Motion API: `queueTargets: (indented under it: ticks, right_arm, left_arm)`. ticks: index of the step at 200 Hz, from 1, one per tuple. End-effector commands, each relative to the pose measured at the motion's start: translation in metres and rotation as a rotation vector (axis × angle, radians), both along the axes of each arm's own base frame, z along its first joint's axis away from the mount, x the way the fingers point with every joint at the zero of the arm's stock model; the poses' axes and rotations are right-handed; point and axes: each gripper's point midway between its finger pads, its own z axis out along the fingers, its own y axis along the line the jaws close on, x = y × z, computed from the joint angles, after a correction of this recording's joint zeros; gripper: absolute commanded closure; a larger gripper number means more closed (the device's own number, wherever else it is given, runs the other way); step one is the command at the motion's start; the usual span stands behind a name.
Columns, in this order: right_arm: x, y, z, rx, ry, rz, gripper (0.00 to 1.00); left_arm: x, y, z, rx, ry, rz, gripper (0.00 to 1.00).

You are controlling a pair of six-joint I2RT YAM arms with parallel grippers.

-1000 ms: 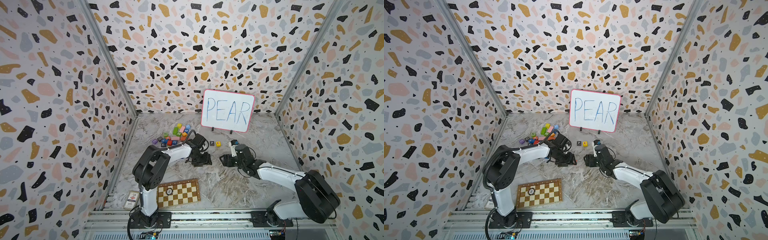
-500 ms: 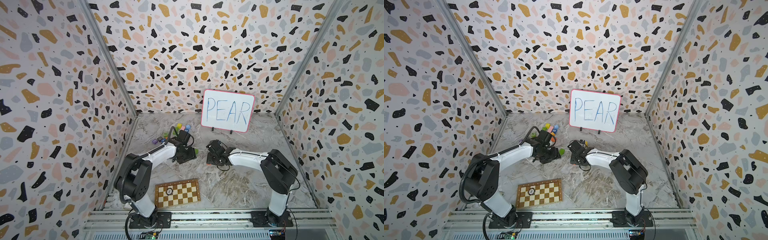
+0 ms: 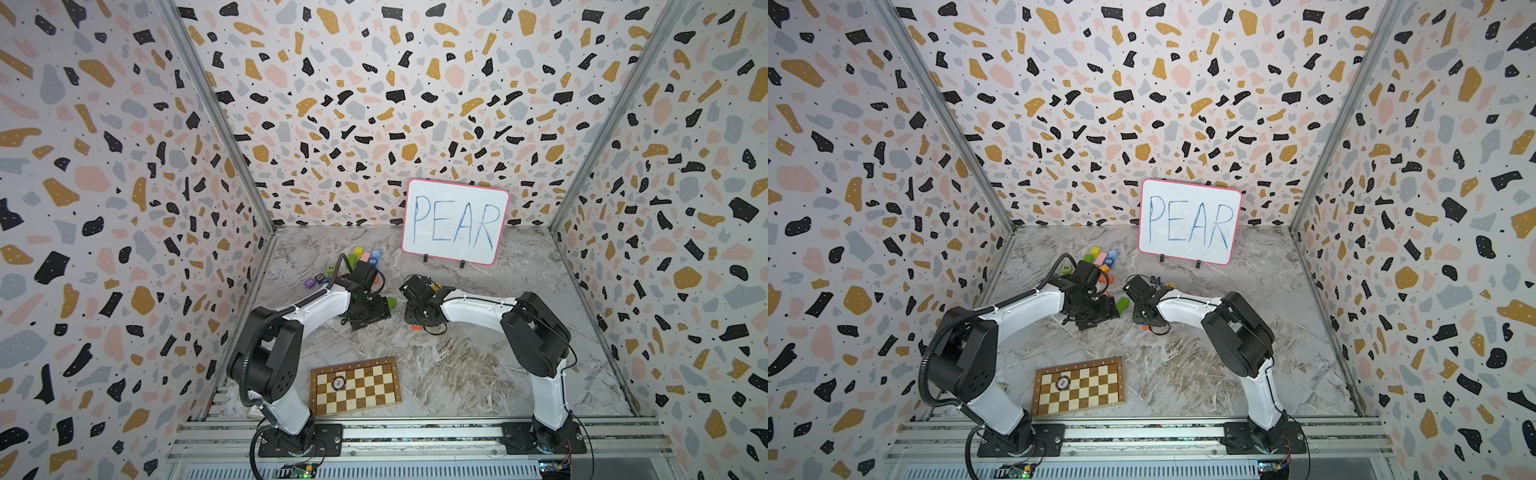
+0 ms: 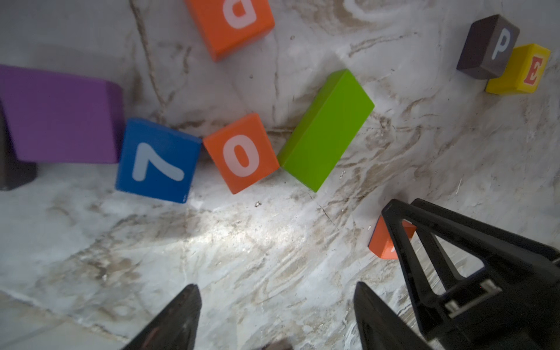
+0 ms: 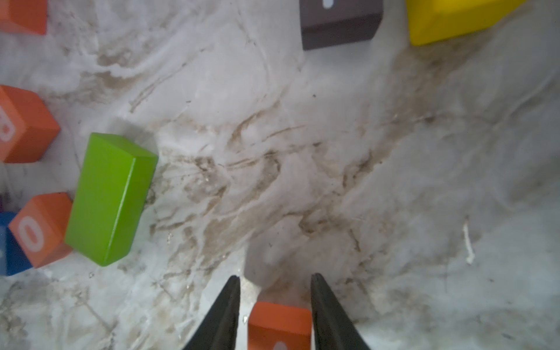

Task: Spell the uppercase word “pear” with letter blocks
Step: Pick up the letter block from the center of the board.

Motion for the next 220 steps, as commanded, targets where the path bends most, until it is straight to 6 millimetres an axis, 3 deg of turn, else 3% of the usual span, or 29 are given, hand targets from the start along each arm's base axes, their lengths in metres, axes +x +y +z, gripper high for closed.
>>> queueTargets:
  ticks: [1,71,96,188,220]
  right_arm:
    - [-0.018,-0.012,-0.011,-0.070,0.065,0.018,0.61]
    - [-0.021,-0.015,0.001,-0.063,0.051,0.031,0.54]
    - [-0.022,-0.015,0.000,-0.062,0.056,0.033,0.54]
    - [-0.029,-0.016,0.007,-0.075,0.041,0.037,0.55]
    - [-0.030,-0.015,0.004,-0.071,0.049,0.043,0.60]
  left_arm:
    - [-0.002,0.004,-0.002,0.009,0.011,-0.005,0.19]
    - [-0.003,0.004,-0.004,0.008,0.013,-0.002,0.12]
    - [-0.003,0.005,-0.005,0.004,0.010,-0.001,0.00]
    - [-0.003,0.006,-0.005,0.008,0.011,-0.005,0.01]
    - [-0.004,0.006,-0.005,0.007,0.012,-0.002,0.01]
